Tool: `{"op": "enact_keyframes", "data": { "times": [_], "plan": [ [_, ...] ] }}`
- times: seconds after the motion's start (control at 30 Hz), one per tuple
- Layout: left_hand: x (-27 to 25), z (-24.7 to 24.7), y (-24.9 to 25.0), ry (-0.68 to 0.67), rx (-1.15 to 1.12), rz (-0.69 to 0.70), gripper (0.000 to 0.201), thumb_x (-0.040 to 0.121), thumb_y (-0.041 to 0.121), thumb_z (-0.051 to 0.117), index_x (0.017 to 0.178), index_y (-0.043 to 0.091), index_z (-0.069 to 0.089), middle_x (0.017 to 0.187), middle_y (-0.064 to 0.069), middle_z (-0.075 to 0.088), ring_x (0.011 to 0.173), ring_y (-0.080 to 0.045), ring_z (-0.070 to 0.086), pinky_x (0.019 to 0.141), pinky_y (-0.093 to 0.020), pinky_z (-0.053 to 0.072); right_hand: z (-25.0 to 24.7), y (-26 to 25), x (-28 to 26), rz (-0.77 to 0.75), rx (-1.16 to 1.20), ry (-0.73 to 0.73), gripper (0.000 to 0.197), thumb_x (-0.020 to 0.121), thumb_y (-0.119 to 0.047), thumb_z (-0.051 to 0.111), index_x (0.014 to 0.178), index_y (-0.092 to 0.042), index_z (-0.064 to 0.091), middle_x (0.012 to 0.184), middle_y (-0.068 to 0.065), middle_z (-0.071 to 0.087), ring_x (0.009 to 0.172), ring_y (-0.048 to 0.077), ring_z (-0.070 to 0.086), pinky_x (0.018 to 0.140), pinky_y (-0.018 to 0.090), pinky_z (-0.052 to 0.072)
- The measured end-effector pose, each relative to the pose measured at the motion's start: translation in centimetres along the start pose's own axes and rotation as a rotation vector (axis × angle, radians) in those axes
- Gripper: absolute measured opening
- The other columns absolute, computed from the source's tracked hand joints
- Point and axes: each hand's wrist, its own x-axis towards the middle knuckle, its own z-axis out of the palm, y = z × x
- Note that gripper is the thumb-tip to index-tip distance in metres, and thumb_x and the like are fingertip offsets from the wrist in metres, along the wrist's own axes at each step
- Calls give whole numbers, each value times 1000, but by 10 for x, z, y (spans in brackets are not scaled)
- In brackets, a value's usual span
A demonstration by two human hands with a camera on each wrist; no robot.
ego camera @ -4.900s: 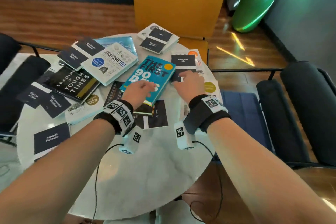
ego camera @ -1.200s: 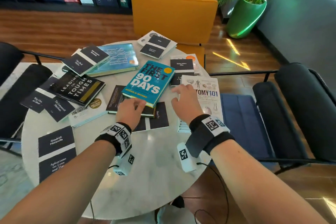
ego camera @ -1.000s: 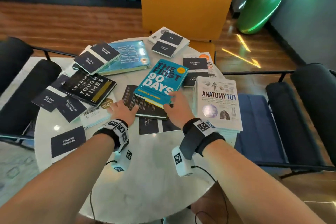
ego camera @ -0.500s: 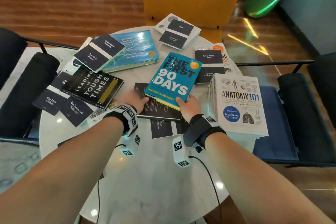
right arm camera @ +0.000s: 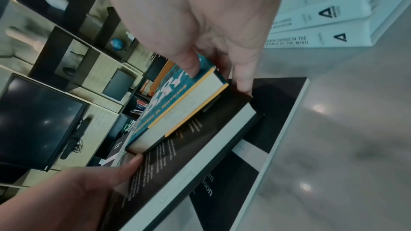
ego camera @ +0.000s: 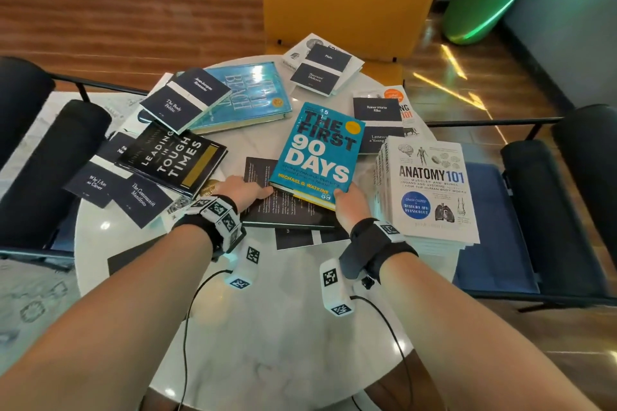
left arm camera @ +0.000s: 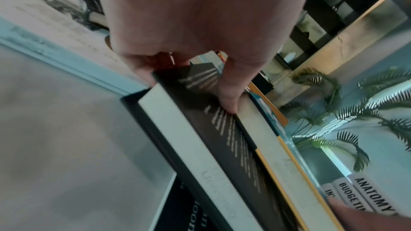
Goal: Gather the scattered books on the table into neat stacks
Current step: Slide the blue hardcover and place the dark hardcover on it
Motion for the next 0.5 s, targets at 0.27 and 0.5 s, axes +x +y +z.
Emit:
{"op": "enact_keyframes", "data": {
  "times": [0.27, 0.5],
  "plan": [
    [-25, -16, -40, 157, -400, 3, 73, 89, 35, 65, 144, 3, 29, 140, -15, 47, 125, -32, 50, 105, -37, 38, 6, 14, -4, 38, 34, 17, 43, 91, -19, 40, 133, -12, 38, 130, 23, 47, 110, 43, 55, 92, 56, 49],
    [-43, -54, -52, 361, -508, 98, 55, 89, 38, 61, 132, 14, 36, 118, -10, 61, 104, -32, 63, 96, -45, 49, 0, -4, -42, -29, -306, 45, 56, 98, -19, 41, 150, -16, 20, 140, 21, 38, 120, 36, 46, 105, 40, 36]
  ]
}}
